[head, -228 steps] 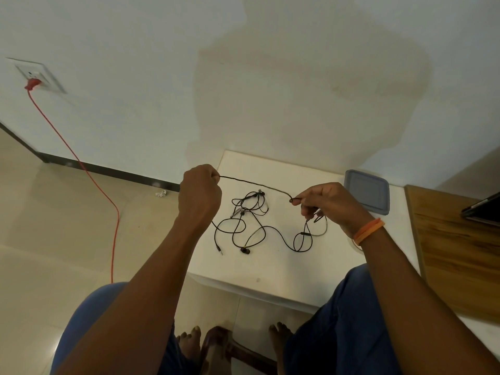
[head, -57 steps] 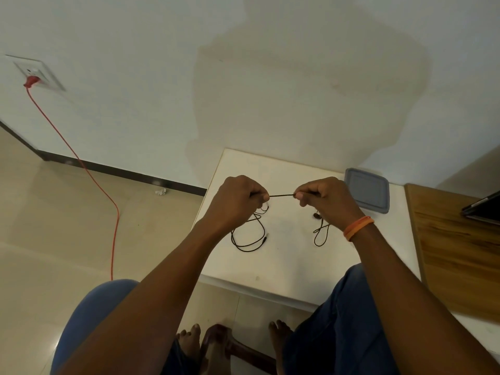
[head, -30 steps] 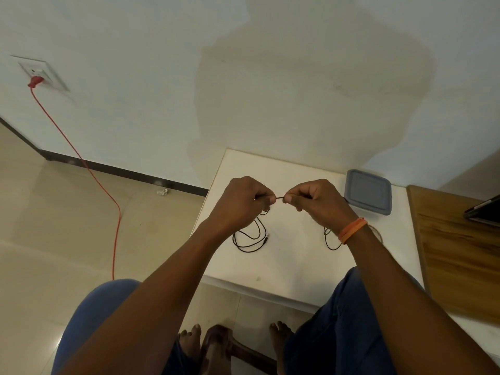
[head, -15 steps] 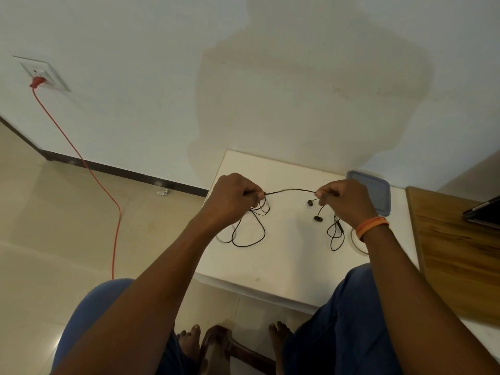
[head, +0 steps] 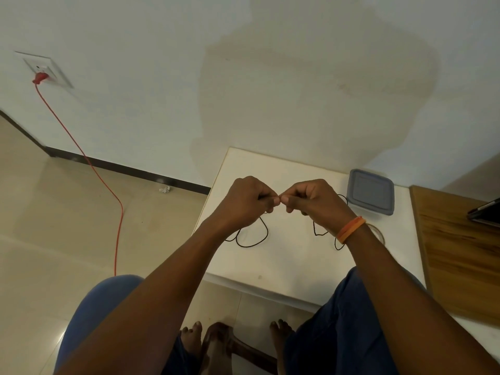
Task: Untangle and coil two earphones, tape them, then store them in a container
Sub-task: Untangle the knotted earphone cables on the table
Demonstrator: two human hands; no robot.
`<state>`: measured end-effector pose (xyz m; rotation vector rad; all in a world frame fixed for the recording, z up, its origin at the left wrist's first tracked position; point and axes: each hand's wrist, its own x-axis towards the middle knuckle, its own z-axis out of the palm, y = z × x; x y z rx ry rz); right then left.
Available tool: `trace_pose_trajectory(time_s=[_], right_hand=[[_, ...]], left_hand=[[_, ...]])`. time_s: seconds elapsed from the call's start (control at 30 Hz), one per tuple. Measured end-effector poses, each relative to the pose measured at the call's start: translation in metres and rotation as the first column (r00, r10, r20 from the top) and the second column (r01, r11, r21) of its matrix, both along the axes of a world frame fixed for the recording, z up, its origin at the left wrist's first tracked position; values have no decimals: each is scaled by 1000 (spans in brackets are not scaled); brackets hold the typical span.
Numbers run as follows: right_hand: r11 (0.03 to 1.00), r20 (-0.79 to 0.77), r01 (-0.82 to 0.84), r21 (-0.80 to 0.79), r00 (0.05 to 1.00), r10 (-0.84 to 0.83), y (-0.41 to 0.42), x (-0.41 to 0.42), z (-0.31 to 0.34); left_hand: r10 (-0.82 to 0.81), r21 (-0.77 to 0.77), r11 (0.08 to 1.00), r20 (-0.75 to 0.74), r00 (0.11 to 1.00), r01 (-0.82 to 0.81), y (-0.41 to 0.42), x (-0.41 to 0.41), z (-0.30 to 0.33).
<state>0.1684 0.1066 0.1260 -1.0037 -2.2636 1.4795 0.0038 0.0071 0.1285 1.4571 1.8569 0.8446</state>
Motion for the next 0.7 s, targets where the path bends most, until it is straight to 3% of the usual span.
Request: trace_pose_trajectory(time_s=[0.13, 0.37, 0.53, 0.7], right_hand=[[978, 156, 29, 207, 986, -62, 12, 9, -3], [880, 155, 322, 348, 906, -393, 41, 40, -9], [953, 340, 230, 198, 896, -286, 36, 38, -17], [982, 214, 185, -33, 961, -174, 21, 24, -11]], left_hand=[[-6, -44, 999, -27, 1000, 5, 0, -4, 0], [67, -27, 997, 35, 997, -66, -4, -22, 2], [67, -37, 997, 26, 997, -66, -5, -22, 0], [56, -30, 998, 82, 995, -54, -2, -18, 2]])
